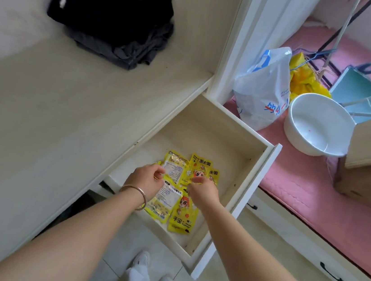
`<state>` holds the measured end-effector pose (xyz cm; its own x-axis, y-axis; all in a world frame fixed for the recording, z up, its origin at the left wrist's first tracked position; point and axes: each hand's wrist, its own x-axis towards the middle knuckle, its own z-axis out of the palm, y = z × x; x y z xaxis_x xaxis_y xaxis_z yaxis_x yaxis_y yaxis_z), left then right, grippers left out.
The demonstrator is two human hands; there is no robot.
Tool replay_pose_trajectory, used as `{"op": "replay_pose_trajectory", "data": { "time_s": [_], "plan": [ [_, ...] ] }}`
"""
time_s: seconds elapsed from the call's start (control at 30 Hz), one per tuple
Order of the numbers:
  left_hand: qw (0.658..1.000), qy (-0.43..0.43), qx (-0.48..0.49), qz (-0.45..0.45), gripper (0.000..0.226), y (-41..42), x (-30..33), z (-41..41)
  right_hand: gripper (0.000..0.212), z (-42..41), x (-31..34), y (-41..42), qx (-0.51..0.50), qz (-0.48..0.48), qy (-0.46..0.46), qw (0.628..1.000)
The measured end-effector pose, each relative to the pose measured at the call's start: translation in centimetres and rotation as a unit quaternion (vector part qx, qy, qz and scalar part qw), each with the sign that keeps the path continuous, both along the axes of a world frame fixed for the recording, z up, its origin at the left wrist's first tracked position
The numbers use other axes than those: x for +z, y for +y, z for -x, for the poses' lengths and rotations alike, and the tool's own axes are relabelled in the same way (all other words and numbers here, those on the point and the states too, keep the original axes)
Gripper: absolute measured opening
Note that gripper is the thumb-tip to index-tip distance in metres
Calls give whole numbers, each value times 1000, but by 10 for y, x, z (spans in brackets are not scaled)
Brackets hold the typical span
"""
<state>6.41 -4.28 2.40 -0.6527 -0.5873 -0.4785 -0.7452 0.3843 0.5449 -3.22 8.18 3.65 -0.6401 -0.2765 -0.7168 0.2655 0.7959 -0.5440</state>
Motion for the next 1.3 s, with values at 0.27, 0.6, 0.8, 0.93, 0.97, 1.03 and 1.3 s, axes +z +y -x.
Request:
{"op": "replay_pose_trajectory", "data": {
  "time_s": [0.27,0.6,0.8,0.93,0.97,1.03,1.3],
  "plan": [
    [984,95,137,66,22,2,78,-102,23,-60,67,-26,89,89,40,991],
    [921,129,343,132,18,13,121,-312,26,-247,111,-82,343,176,114,916],
    [863,125,464,153,17,37,125,-469,21,-397,118,-99,477,193,84,853],
    [836,114,515,148,19,64,119,-569,21,-499,114,-98,539,182,62,820],
    [832,106,526,145,20,70,117,-593,19,-524,112,-97,549,183,56,814],
    [820,89,548,137,20,84,112,-638,19,-569,106,-94,570,180,49,800],
    [748,33,653,112,19,133,94,-756,25,-692,83,-77,672,140,77,723]
  ]
}}
